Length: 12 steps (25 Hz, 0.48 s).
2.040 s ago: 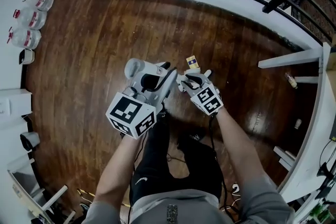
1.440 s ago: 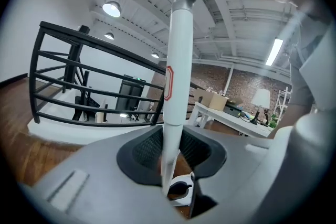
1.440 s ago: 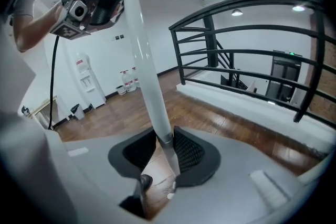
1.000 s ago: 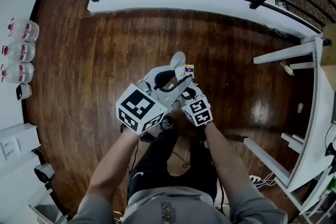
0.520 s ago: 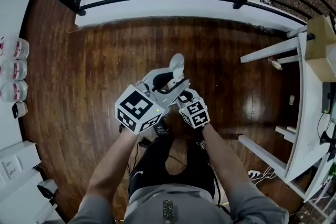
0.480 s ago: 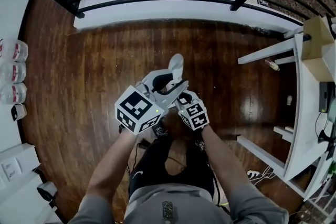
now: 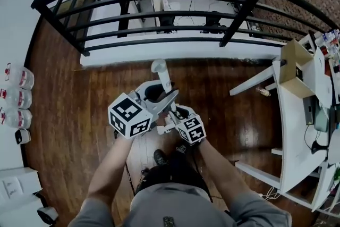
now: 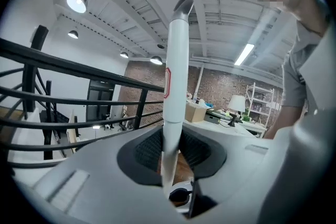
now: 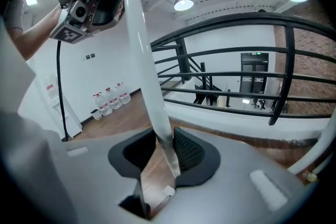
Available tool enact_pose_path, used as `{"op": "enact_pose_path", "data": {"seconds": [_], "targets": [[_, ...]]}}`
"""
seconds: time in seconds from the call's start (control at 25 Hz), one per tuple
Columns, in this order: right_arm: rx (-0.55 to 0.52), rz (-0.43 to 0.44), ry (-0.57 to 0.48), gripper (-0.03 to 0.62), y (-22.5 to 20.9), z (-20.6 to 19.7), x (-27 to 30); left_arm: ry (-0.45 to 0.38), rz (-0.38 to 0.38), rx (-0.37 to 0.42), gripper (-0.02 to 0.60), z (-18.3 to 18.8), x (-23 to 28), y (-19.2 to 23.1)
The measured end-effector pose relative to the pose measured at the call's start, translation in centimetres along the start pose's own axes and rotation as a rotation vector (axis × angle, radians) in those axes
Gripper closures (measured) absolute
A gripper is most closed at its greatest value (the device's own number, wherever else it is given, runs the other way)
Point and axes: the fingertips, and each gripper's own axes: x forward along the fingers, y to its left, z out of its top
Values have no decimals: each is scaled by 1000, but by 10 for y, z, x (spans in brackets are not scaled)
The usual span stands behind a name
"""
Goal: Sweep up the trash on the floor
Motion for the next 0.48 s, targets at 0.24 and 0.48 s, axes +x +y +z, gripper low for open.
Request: {"op": "enact_pose_path", "data": {"seconds": [0.24,0.48], "targets": [[-21,3,-79,494,-22,74,19,15,8,100,491,57,16,21],[-51,-6,-93,497,-42,135,65,34,-17,164,492,91,18,76]]}}
